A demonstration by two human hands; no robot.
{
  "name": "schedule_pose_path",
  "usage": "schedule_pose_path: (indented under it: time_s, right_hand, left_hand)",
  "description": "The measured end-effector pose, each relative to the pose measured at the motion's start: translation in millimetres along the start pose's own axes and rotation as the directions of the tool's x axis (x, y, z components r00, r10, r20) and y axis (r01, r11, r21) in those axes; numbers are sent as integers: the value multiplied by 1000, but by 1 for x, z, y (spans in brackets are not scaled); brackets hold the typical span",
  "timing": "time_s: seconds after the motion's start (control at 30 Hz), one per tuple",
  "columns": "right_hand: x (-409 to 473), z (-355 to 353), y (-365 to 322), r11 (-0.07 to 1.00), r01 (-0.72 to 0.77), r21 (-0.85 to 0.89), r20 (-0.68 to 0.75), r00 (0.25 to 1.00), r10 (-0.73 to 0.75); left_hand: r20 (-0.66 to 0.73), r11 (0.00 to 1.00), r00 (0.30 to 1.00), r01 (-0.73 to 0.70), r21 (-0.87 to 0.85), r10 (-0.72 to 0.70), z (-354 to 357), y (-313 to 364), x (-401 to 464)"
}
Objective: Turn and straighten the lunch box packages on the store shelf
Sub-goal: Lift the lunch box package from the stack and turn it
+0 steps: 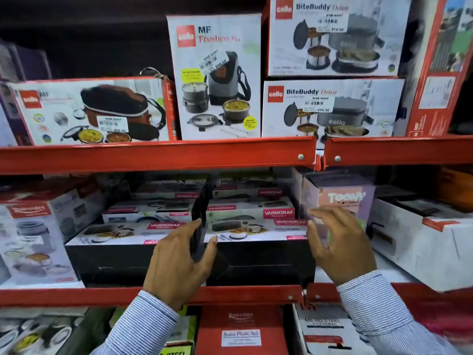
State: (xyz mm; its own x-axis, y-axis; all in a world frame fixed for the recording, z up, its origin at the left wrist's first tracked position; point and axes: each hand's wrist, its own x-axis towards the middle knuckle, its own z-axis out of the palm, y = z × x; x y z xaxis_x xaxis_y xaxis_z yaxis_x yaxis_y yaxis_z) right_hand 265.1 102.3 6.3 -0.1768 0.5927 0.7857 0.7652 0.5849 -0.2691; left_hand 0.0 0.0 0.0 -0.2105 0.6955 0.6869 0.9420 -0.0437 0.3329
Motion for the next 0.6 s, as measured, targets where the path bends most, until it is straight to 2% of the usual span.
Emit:
schedule_pose_path:
  time_s: [0.07, 0.13, 0.2, 0.3, 0.37, 0.43, 0.5, 0.6]
  right_hand:
    - [-5, 3, 11, 979, -201, 34, 49, 979, 200]
    - [-12, 8, 19, 941, -336, 48, 141, 934, 327]
    - [-15, 16, 24, 906, -419, 66, 234, 889, 394]
    - [-13, 26, 29, 859, -493, 137, 331, 840, 430]
    - [-10, 28, 30, 818, -539, 202, 376, 814, 443]
    - [-11, 25, 28, 734, -605, 308, 426, 778, 462]
    - [-13, 19, 29, 640, -655, 403, 452, 750, 482]
    - [-10, 7, 29, 549, -641, 537, 440, 768, 465]
  left_hand:
    - [38, 994, 995, 95, -46, -93, 8, -3, 0]
    - [130, 985, 978, 169, -33, -163, 15, -5, -2]
    - [181, 973, 959, 227, -30, -218, 25, -5, -3]
    - [225, 938, 927, 331, -105, -302, 34, -6, -1]
    - [340, 868, 868, 448, -217, -363, 35, -8, 0]
    - [405, 804, 836, 507, -312, -370, 35, -12, 0]
    - [375, 792, 856, 488, -367, -354, 31, -14, -1]
    - [268, 766, 903, 428, -480, -337, 19, -13, 0]
